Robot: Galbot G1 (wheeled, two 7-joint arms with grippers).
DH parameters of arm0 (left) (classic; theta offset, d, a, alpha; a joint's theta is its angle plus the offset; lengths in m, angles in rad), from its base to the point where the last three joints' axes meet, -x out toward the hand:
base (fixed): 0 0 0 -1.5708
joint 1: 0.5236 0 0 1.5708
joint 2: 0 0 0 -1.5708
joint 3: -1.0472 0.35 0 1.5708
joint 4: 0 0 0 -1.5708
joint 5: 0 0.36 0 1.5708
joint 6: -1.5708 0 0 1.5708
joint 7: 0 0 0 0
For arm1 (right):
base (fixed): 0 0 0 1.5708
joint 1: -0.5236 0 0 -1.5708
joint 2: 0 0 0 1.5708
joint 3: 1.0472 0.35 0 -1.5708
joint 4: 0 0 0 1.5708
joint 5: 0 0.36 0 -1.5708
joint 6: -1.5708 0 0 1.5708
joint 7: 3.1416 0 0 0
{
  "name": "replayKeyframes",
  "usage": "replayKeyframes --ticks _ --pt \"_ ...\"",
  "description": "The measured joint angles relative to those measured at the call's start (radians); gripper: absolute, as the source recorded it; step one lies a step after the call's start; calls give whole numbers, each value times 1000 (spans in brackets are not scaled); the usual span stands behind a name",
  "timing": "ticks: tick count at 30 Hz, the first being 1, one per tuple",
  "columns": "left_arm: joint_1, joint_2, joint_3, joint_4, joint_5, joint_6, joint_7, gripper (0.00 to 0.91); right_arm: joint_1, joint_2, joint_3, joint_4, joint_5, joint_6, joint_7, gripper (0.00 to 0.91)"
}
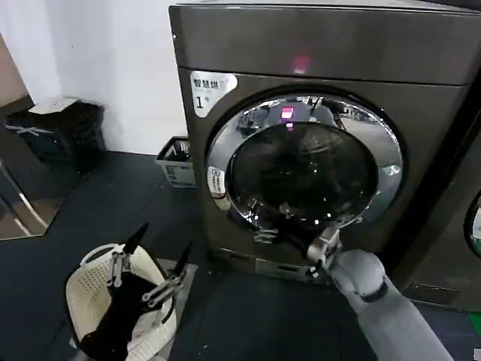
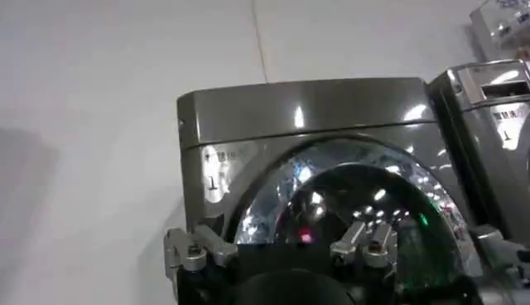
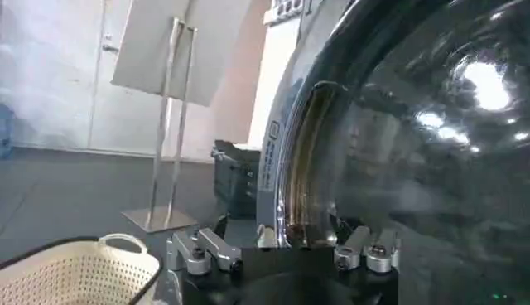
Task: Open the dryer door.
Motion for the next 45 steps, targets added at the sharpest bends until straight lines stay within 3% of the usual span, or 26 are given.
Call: replayKeyframes --ticks 17,23,35,41,45 --pt "-3 1 -18 -5 45 57 -15 907 129 93 -85 -122 1 2 1 907" --pt "-13 2 -19 -5 68 84 -31 907 153 109 -85 -150 51 -4 -20 907" --pt "-56 24 -33 3 -16 187 -27 907 184 109 -92 -182 79 -22 -130 907" --pt "-96 48 -55 30 -60 213 -78 907 166 82 -73 -172 103 -18 -213 907" --pt "-126 71 -76 57 -101 235 -45 907 152 54 -61 -155 111 -2 -294 907"
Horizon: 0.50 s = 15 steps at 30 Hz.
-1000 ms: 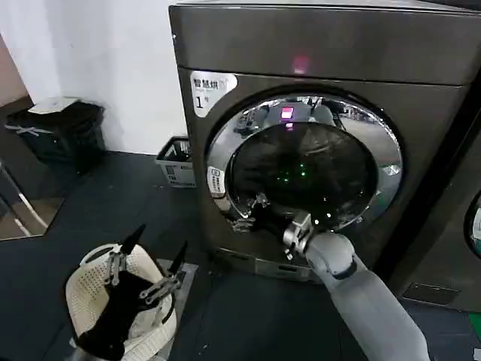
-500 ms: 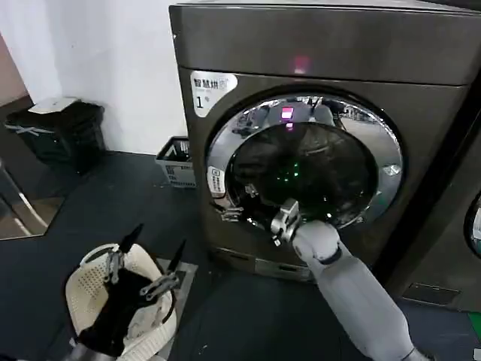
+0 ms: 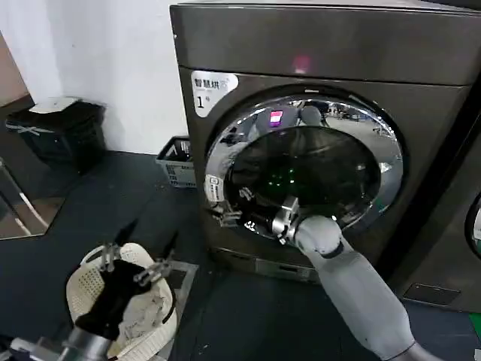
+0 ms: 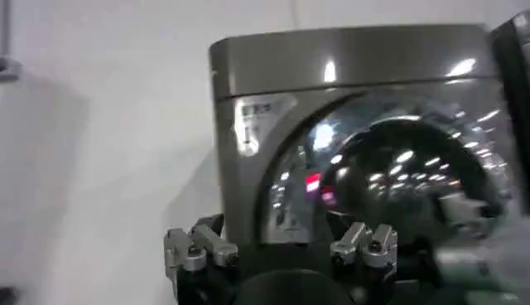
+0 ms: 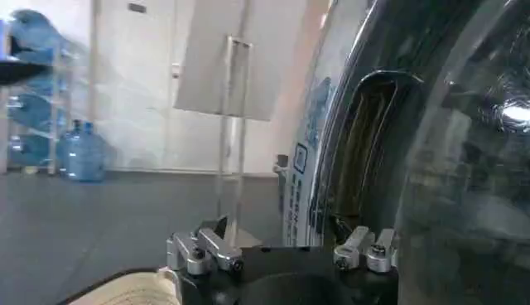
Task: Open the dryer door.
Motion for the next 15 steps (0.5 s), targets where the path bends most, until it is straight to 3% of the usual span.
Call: replayKeyframes --ticks 15 --pt "-183 195 -30 270 -203 -83 29 907 -111 -118 64 118 28 -41 -379 907"
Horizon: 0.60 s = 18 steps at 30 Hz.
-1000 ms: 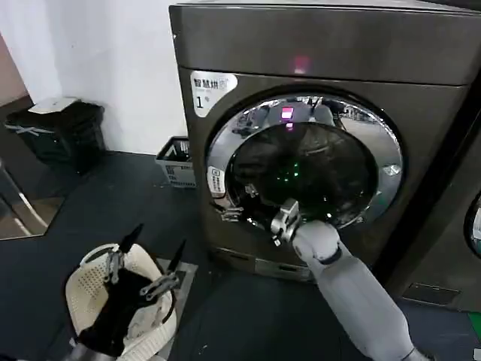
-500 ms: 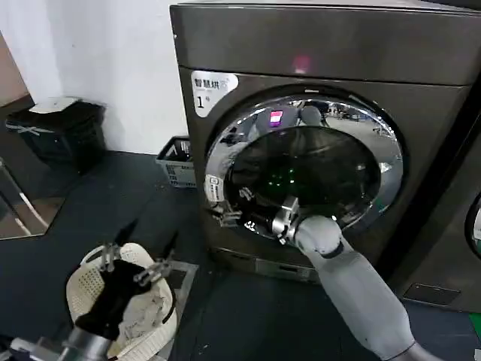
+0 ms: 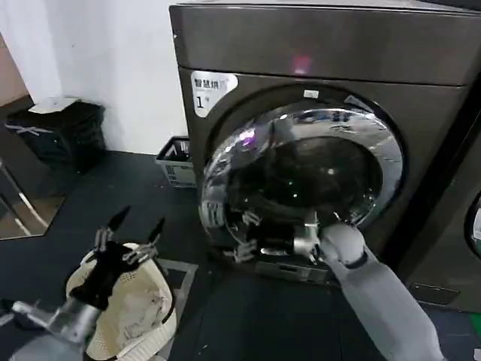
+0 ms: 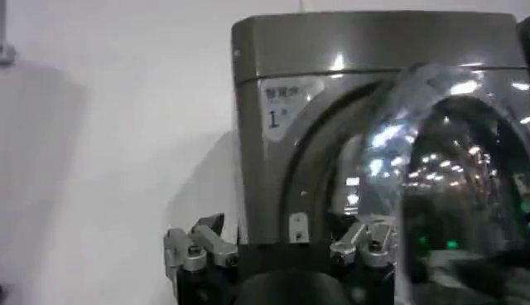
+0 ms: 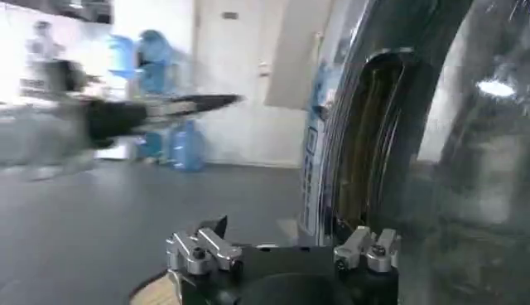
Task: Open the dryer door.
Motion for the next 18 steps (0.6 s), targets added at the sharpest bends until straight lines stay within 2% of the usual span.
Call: replayKeyframes --ticks 7,11,18 --pt "-90 84 62 125 -139 -40 -10 907 -75 -48 63 62 16 -1 -158 907" --pt "-152 140 132 199 -198 -85 30 907 -117 -73 102 97 31 7 -204 907" --pt "-270 238 273 313 -356 -85 114 907 -199 -139 183 169 82 12 -270 907"
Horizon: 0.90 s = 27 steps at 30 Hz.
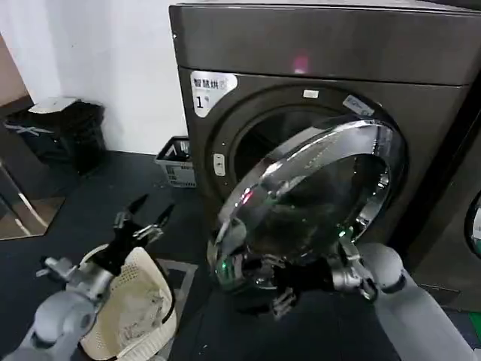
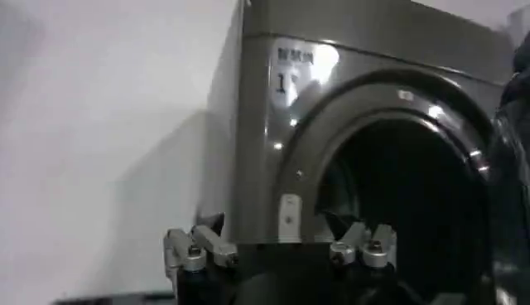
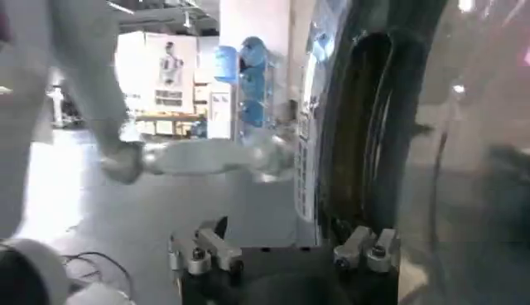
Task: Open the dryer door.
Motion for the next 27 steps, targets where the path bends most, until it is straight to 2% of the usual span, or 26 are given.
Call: replayKeyframes --ticks 3,8,18,23,27 --pt "-49 33 64 35 -37 -5 50 907 -31 -20 38 24 10 0 -20 907" --pt "-124 72 168 78 -60 -19 93 907 -88 -41 131 31 -16 -6 -41 907" --pt "-269 66 376 131 -58 -28 164 907 -208 -55 394 -3 8 -1 -41 907" --pt "-338 46 476 150 -61 -37 192 907 -275 -52 526 -21 -38 35 -41 907" --pt "-387 24 540 163 -58 -41 191 907 -323 -35 636 -22 -52 41 -29 907"
